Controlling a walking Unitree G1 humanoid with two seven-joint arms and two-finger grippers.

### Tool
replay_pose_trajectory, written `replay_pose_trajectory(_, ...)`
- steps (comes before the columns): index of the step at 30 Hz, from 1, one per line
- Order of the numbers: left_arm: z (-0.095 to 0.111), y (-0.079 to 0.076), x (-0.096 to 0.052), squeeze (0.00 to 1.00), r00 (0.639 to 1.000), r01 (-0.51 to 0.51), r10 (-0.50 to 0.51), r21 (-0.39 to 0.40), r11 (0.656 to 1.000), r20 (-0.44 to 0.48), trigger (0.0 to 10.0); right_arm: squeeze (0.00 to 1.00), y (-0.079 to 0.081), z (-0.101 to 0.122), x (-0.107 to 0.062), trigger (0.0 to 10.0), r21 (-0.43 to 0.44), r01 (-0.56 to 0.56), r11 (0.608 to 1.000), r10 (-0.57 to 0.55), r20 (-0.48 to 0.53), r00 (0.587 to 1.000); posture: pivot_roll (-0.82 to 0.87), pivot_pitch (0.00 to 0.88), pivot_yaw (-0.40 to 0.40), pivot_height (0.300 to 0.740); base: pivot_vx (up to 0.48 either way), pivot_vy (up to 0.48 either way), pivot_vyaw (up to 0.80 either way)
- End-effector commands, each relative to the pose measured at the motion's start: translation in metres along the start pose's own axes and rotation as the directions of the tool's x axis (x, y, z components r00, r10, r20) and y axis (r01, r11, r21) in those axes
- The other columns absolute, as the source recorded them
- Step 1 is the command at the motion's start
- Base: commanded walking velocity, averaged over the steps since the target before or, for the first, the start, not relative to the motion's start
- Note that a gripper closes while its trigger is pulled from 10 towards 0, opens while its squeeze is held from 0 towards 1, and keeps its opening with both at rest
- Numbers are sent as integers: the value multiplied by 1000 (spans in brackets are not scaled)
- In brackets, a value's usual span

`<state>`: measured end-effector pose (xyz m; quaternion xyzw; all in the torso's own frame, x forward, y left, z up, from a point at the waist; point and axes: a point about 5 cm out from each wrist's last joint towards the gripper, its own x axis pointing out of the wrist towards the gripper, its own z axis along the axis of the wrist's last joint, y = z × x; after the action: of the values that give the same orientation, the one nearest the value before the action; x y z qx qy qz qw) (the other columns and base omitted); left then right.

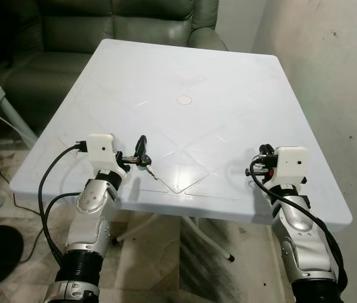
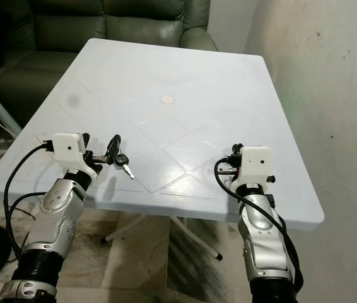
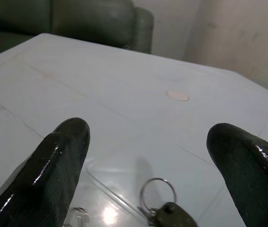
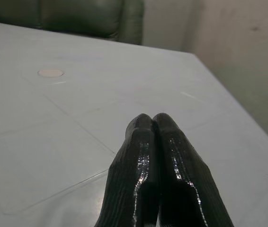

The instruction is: Hang keys on a hook

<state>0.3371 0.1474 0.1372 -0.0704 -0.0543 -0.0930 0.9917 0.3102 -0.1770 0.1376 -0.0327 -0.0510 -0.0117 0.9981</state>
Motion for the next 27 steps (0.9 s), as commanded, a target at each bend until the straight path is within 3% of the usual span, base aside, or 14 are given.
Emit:
replay_pose_trajectory(1,-1,4,-1,0,1000,-7,7,1,1000,0,10000,0,2,4,0,10000,10,-11,1000,11,19,1000,14,30,-15,740,0,480,-725)
replay_pose_trajectory(27,-10,5,-5,0,998,-35,34,-23,999,-44,10000,0,1,-1,-4,10000,0,-26,1000,26,2,1000,9,14,-25,740,0,12,-731)
